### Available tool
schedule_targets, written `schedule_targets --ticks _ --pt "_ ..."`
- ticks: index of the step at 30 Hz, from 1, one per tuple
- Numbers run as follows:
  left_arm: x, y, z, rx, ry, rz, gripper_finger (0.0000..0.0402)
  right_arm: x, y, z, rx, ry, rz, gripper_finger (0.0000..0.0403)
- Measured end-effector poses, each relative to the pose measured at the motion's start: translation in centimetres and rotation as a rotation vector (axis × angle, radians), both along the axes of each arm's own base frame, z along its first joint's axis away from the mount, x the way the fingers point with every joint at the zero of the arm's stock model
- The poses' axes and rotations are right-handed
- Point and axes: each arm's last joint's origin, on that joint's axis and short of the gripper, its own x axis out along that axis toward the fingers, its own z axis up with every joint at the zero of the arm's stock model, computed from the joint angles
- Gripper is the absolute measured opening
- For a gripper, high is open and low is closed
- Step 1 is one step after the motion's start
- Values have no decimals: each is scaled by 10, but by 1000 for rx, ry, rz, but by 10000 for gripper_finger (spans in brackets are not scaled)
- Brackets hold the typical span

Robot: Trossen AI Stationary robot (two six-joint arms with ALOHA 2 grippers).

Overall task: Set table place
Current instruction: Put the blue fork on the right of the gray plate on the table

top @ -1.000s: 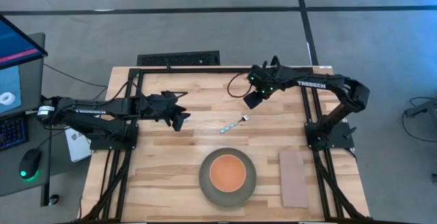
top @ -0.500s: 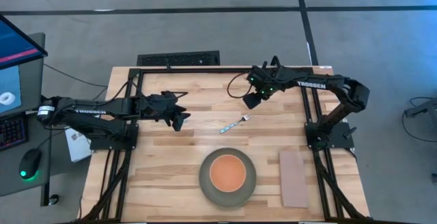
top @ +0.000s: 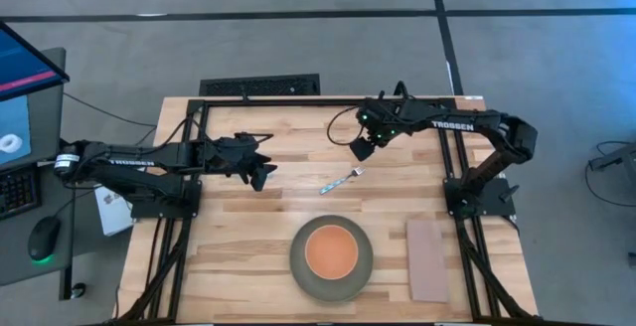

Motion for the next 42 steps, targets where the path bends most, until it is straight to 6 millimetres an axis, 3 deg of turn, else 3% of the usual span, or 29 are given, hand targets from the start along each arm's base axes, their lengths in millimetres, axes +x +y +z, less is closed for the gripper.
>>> schedule_targets --ticks 5,12,20,42 --pt "0 0 0 0 0 0 169 3 -7 -9 69 -151 41 249" --pt "0 0 0 0 1 0 169 -20 -12 -45 127 -81 -32 249" --pt "0 0 0 -1 0 1 169 -28 -1 -69 206 -117 -23 249" --pt "0 0 0 -8 -3 7 169 -26 11 -78 220 -155 -2 249"
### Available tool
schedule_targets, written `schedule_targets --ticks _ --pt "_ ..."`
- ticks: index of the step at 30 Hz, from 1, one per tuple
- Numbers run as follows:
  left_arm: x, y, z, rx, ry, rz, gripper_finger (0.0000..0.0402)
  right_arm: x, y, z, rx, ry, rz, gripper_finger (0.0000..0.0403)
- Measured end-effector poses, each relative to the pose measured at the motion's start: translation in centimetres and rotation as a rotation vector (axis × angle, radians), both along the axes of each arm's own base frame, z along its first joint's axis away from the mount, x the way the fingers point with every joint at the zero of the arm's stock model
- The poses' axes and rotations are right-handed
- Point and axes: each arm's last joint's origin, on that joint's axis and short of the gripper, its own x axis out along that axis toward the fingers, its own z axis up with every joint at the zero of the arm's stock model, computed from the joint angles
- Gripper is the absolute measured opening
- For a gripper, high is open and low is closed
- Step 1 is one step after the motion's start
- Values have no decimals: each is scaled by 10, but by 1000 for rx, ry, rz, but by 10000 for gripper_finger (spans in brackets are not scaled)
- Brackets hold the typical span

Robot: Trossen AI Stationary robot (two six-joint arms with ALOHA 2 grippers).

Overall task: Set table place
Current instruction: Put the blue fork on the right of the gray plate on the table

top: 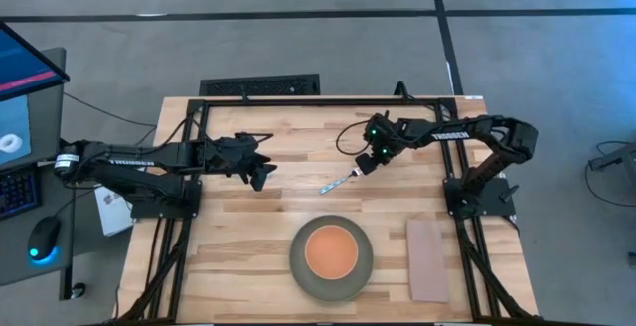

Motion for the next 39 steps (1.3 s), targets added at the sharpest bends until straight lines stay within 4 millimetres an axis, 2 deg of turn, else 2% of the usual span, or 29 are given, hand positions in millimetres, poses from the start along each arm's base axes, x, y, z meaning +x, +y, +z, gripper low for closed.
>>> schedule_targets --ticks 9,18,29,34,39 --pt "0 0 0 0 0 1 169 0 1 0 6 3 -16 249" --pt "0 0 0 0 0 1 169 5 10 0 -8 8 8 249" --pt "0 0 0 0 0 0 169 6 8 1 -28 3 -21 249" --pt "0 0 0 0 0 1 169 9 9 -13 2 40 -26 249" --pt "0 0 0 0 2 0 169 13 10 -17 2 45 -22 249"
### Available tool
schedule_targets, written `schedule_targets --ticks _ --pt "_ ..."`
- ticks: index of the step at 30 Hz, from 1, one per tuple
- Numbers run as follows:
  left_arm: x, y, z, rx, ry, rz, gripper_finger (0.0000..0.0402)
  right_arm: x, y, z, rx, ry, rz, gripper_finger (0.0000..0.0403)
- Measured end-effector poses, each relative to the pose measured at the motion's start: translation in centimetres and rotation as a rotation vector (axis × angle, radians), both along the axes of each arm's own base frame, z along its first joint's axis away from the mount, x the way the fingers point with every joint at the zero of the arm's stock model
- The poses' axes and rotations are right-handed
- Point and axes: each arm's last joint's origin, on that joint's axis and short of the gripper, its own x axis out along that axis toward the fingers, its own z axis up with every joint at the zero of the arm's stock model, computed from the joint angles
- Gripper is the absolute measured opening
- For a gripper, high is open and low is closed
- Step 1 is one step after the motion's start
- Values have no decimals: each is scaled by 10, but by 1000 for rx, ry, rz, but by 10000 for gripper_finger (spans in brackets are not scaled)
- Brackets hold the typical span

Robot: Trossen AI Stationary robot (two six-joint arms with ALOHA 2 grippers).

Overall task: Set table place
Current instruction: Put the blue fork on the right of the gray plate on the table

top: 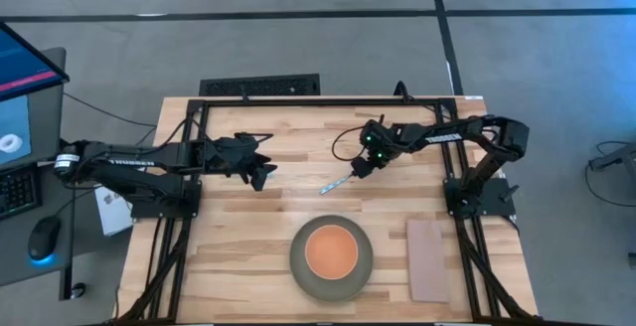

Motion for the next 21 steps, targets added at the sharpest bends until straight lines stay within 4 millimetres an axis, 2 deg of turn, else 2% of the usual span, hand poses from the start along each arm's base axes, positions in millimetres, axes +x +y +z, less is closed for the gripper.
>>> schedule_targets --ticks 8,21 --pt "0 0 0 0 0 0 169 2 0 4 4 -50 2 249" --pt "-1 0 -2 -2 20 0 169 8 3 -1 30 -68 16 249"
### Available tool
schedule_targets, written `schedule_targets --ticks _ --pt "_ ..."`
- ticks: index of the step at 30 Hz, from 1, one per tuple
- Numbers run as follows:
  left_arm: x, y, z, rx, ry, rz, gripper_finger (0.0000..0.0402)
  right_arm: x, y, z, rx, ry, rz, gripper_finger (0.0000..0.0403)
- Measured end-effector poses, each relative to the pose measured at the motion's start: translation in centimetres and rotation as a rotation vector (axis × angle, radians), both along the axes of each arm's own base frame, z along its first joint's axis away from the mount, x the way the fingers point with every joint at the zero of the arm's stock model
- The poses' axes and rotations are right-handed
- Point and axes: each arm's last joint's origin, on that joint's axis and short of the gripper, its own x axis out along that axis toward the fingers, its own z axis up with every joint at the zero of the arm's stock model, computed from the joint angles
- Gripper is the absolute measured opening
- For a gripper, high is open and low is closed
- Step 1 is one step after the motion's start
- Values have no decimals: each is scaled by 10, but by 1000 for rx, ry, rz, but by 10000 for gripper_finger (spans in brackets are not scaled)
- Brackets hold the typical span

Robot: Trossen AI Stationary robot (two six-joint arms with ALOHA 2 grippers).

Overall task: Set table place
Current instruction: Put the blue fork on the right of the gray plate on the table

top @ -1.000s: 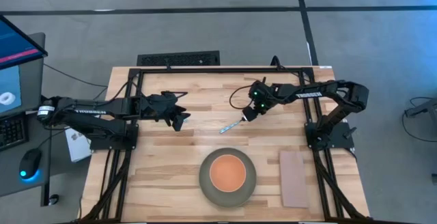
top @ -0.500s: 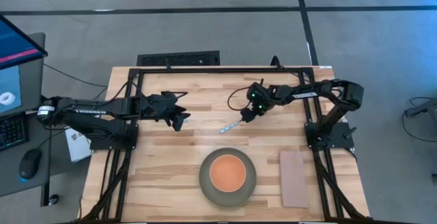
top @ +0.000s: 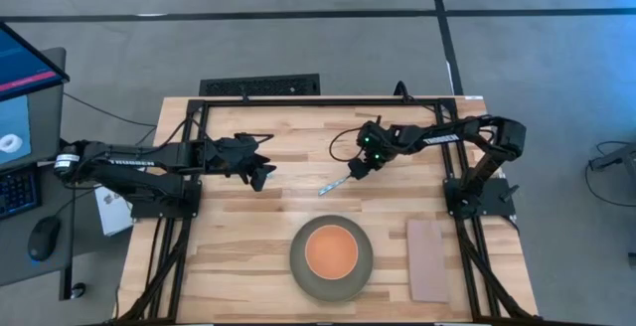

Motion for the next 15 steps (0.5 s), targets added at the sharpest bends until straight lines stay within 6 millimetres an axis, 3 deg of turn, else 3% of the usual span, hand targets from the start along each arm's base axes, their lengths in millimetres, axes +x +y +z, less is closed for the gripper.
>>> schedule_targets --ticks 15 --pt "0 0 0 0 2 0 169 1 3 0 -25 4 4 249"
